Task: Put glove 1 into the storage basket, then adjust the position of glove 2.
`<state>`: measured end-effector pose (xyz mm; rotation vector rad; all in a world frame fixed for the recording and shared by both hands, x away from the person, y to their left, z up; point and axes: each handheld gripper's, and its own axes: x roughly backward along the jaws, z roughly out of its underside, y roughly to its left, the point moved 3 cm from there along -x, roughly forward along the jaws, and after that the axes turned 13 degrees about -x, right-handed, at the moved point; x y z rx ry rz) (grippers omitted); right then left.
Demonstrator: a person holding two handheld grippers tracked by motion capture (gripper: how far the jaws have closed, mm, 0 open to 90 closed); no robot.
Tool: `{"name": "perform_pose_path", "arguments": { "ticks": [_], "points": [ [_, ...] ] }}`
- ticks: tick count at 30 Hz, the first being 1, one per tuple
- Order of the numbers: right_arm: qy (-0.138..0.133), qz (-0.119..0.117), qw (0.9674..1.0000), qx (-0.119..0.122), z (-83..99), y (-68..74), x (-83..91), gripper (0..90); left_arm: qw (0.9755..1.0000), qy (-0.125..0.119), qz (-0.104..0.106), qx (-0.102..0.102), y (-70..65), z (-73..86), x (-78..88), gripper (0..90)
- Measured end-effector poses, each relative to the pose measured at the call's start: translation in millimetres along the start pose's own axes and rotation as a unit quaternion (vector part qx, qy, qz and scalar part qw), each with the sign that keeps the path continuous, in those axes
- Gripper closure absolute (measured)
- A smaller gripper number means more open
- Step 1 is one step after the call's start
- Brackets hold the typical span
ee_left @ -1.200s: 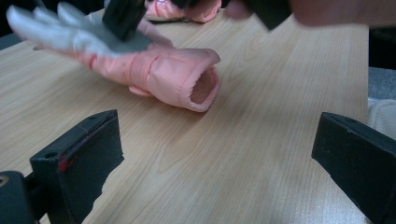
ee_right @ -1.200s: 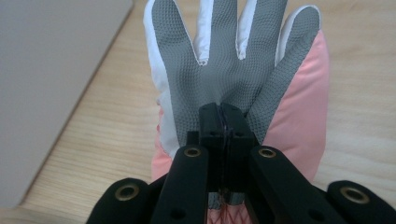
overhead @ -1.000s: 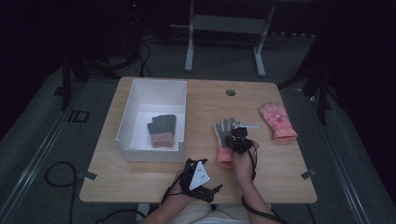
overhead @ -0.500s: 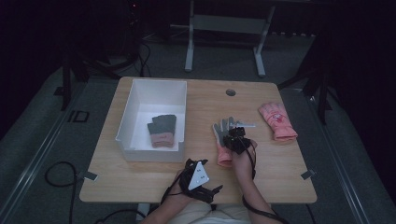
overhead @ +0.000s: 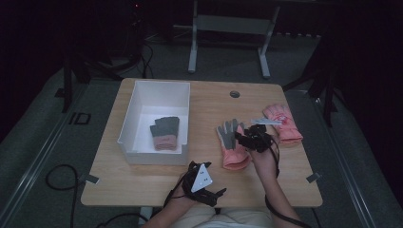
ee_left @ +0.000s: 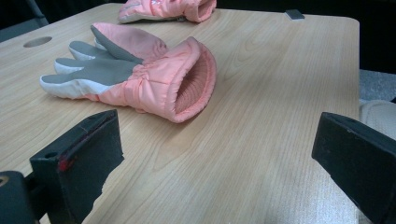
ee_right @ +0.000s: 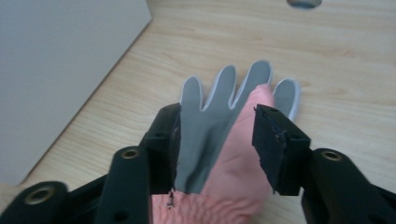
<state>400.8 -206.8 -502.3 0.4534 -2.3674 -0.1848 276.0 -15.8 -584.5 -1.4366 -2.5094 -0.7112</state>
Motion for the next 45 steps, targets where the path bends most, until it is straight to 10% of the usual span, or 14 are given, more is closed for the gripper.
{"name": "perform_pose_path", "arguments": {
  "ticks": [7,23,35,45],
  "points": [
    [-0.008,-0.019,0.9986,0.048,-3.9,-34.6,25.0,48.4,1.0,-0.003,0.0,0.002,0.4,0.0,0.7,1.5],
    [-0.049,0.058,0.9961,0.045,-24.9,-138.8,40.2,54.4,1.0,0.0,0.008,-0.006,-2.1,-0.1,-2.1,1.5],
    [-0.037,0.103,0.9937,-0.021,-56.5,-197.3,-1.3,58.5,1.0,-0.006,0.002,-0.001,0.1,-1.1,0.5,1.5],
    [0.009,0.139,0.9902,0.005,-49.2,-220.7,-38.6,58.4,1.0,-0.008,0.003,-0.002,0.4,-1.5,2.5,1.5]
  ]
}}
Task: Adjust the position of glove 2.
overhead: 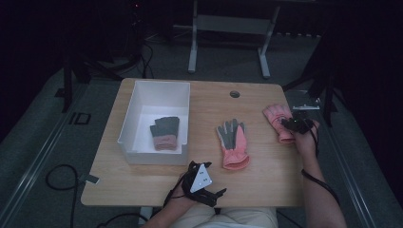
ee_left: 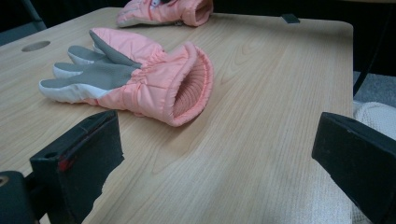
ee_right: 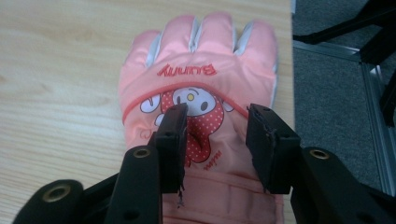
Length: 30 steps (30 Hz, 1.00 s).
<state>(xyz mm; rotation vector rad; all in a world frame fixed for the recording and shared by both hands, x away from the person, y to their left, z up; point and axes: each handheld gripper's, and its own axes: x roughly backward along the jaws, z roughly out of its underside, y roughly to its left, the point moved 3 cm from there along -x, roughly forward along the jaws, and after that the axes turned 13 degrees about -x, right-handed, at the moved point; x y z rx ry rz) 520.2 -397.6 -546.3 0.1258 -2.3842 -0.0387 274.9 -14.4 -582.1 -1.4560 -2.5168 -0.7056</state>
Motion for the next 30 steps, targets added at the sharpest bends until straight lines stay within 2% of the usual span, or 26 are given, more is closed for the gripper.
{"name": "perform_pose_path", "arguments": {
  "ticks": [4,5,6,7,9,12,15,19,20,22,24,25,26,27,28,29,30],
  "points": [
    [-0.001,0.002,1.0,0.008,3.2,0.5,-4.9,61.4,1.0,0.0,0.001,0.0,-0.1,0.0,-0.1,1.5],
    [-0.002,0.001,1.0,0.01,3.5,0.6,-6.1,65.3,1.0,0.0,0.001,0.0,-0.2,-0.1,-0.1,1.5],
    [0.0,0.005,0.9999,0.013,3.1,2.6,-7.0,73.7,1.0,0.0,0.001,0.0,-0.4,-0.1,0.0,1.5],
    [0.0,0.005,0.9999,0.013,3.1,2.6,-7.0,73.7,1.0,0.0,0.001,0.0,-0.4,-0.1,0.0,1.5],
    [0.007,0.01,0.9998,0.017,2.0,5.9,-7.8,81.2,1.0,-0.001,0.001,0.0,-0.4,-0.3,0.1,1.5],
    [0.023,0.018,0.9996,-0.007,-2.3,7.9,-7.3,86.0,1.0,-0.001,0.001,0.0,-0.1,-0.4,0.2,1.5],
    [0.024,0.02,0.9994,-0.016,-5.8,8.3,-4.4,87.7,1.0,-0.001,0.001,0.0,0.0,-0.6,0.5,1.5],
    [0.013,0.018,0.9993,-0.031,-10.7,11.5,9.3,88.2,1.0,-0.002,-0.001,0.001,0.5,-0.8,1.2,1.5],
    [0.003,0.02,0.9991,-0.036,-12.3,14.7,19.8,88.4,1.0,-0.003,-0.002,0.001,1.1,-0.8,1.3,1.5],
    [0.002,0.019,0.9991,-0.037,-12.6,16.0,23.7,88.4,1.0,-0.003,-0.003,0.001,1.1,-0.8,1.3,1.5],
    [-0.008,0.014,0.9993,-0.034,-12.2,24.1,40.7,88.5,1.0,-0.002,-0.003,0.001,1.1,-1.0,1.7,1.5],
    [-0.008,0.014,0.9993,-0.034,-12.2,24.1,40.7,88.5,1.0,-0.002,-0.003,0.001,1.1,-1.0,1.7,1.5],
    [-0.012,0.015,0.9995,-0.026,-11.3,30.0,50.9,88.5,1.0,-0.002,-0.004,-0.001,1.4,-1.4,2.1,1.5],
    [-0.012,0.015,0.9995,-0.026,-11.3,30.0,50.9,88.5,1.0,-0.002,-0.004,-0.001,1.4,-1.4,2.1,1.5],
    [-0.016,0.015,0.9994,-0.026,-8.6,35.2,61.5,88.6,1.0,-0.003,-0.006,-0.001,1.8,-1.7,2.7,1.5],
    [-0.016,0.015,0.9994,-0.026,-8.6,35.2,61.5,88.6,1.0,-0.003,-0.006,-0.001,1.8,-1.7,2.7,1.5],
    [-0.02,0.01,0.9993,-0.03,-4.5,39.6,73.2,88.6,1.0,-0.003,-0.008,-0.001,2.4,-1.8,3.3,1.5]
  ]
}}
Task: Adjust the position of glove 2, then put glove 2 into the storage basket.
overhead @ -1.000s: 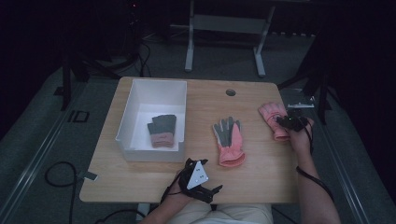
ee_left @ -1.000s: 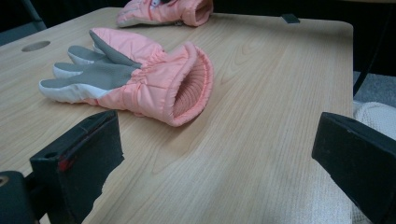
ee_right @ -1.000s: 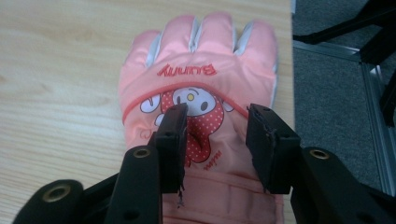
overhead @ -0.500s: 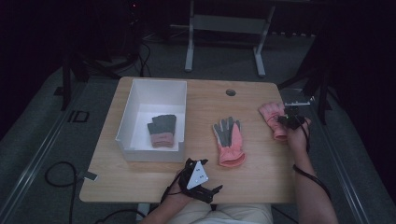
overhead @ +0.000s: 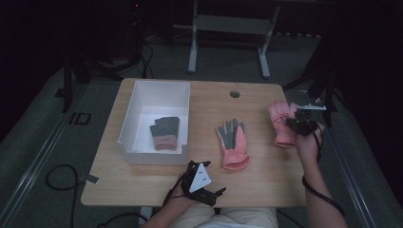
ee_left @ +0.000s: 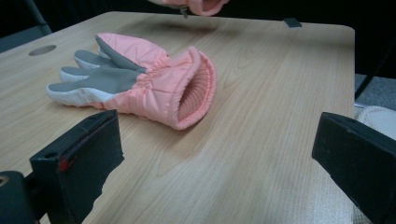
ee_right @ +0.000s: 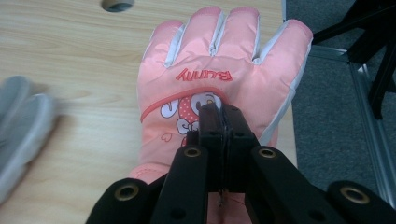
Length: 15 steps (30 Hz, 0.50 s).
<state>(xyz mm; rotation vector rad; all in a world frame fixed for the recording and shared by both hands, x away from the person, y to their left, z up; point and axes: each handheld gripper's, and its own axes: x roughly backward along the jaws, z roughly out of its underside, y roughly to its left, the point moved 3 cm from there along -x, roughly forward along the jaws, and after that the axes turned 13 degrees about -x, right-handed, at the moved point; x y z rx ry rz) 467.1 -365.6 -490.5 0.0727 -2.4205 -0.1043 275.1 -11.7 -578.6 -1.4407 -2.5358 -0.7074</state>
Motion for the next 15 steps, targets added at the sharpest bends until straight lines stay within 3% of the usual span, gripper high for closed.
{"name": "perform_pose_path", "arguments": {
  "ticks": [5,8,15],
  "points": [
    [-0.011,0.001,0.9999,-0.001,10.7,8.8,21.4,88.6,1.0,-0.001,-0.001,0.003,1.0,0.0,0.3,1.5],
    [-0.019,-0.002,0.9997,-0.014,22.1,13.9,36.6,88.5,1.0,0.0,-0.001,0.0,0.9,-0.8,0.4,1.5],
    [-0.016,-0.009,0.9995,-0.027,41.2,18.8,47.2,88.5,1.0,-0.003,-0.003,-0.001,1.3,-1.5,1.6,1.5]
  ]
}}
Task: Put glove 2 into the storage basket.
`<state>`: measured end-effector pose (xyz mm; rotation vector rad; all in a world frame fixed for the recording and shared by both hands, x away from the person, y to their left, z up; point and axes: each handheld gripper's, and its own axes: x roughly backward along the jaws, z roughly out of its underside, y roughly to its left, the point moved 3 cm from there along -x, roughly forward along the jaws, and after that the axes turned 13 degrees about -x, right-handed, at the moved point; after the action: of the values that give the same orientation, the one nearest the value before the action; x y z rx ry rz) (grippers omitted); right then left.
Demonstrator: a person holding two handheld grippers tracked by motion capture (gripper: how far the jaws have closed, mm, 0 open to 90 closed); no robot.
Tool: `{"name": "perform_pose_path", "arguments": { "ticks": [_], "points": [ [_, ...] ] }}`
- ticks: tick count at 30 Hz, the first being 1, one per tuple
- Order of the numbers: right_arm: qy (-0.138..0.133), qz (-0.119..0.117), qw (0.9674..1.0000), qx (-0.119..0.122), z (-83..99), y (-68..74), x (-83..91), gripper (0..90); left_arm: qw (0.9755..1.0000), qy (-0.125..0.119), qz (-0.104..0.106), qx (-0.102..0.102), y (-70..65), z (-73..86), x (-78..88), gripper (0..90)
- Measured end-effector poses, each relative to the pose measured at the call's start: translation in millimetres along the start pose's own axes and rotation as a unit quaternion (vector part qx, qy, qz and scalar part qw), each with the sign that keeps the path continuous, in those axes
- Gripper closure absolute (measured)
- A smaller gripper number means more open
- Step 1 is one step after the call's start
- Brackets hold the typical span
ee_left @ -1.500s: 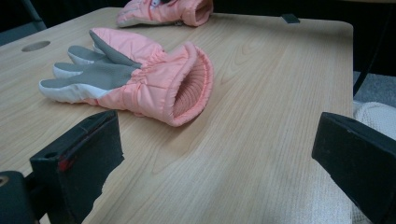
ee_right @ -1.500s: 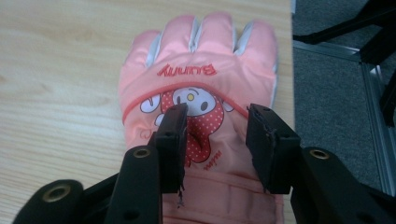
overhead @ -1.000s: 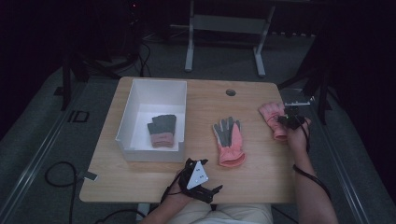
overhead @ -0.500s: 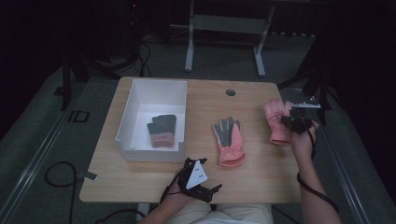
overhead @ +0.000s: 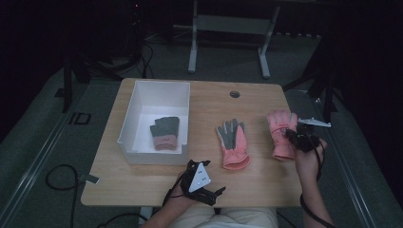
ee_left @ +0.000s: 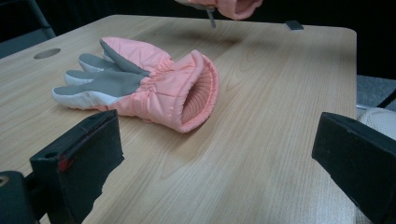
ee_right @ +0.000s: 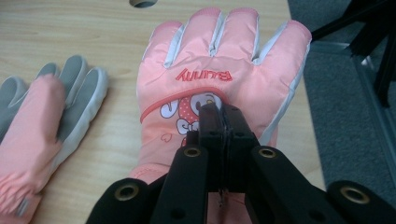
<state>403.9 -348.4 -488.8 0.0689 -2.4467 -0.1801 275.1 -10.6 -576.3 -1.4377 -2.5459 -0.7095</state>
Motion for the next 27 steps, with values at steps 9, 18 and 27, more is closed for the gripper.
{"name": "perform_pose_path", "arguments": {
  "ticks": [9,18,27],
  "points": [
    [0.021,0.011,0.9997,0.01,28.7,5.8,-5.0,88.5,1.0,-0.002,-0.003,-0.005,0.2,-1.3,2.1,1.5],
    [0.041,0.007,0.999,0.016,42.9,8.8,-21.0,88.4,1.0,-0.001,-0.001,-0.006,0.0,-1.1,2.5,1.5],
    [0.05,-0.002,0.9978,0.043,47.6,6.2,-42.3,87.7,1.0,-0.001,-0.001,-0.007,-0.3,-0.8,2.9,1.5]
  ]
}}
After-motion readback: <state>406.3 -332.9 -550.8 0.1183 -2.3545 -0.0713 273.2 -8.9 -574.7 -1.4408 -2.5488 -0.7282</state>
